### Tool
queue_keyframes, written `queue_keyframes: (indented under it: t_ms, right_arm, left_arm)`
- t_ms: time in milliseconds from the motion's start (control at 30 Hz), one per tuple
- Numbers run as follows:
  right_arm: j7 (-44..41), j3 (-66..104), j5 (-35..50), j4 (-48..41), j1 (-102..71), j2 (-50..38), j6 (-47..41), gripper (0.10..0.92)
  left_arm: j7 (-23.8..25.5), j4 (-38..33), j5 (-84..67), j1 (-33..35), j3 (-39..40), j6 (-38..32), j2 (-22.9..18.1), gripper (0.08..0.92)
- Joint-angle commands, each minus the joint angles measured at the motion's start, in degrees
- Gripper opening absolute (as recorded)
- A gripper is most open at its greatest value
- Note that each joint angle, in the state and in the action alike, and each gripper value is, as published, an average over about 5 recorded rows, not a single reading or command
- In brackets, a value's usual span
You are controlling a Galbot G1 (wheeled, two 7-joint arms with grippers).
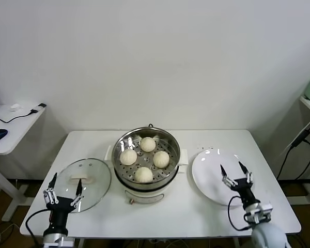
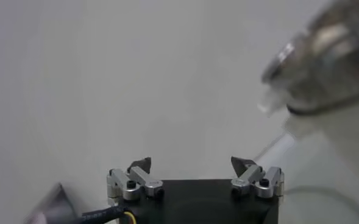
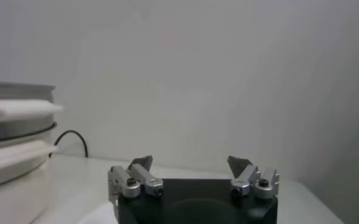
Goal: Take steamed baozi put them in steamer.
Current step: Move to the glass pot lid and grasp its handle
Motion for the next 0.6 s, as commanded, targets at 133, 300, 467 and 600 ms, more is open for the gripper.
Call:
queue_keyframes:
  t_ms: [133,300,467,600]
  right_arm:
    - [7.6,-0.6,-4.4,4.5,-7.4,3.8,-2.9,0.823]
    - [8.8,-1.2,-6.4,6.0,-6.8,3.8,-5.3,0.823]
    - [9.5,-2.0,-7.2,6.8,-6.3,4.0,-6.3,0.823]
    - [9.8,-2.3,-7.8,7.1,-6.2,4.5,-6.7,0.823]
  left_arm:
    - [-9.0,10.5,28.3,-1.2,-0.7,1.8,4.3,0.823]
    - [-9.6,14.2,30.8,-4.2,-0.4,4.2,4.4,0.823]
    - [-9.4,18.9,33.8,-7.6,0.2,4.9,4.5,0.823]
    - [-9.1,22.4,34.9,-10.1,0.8,5.6,4.9,0.823]
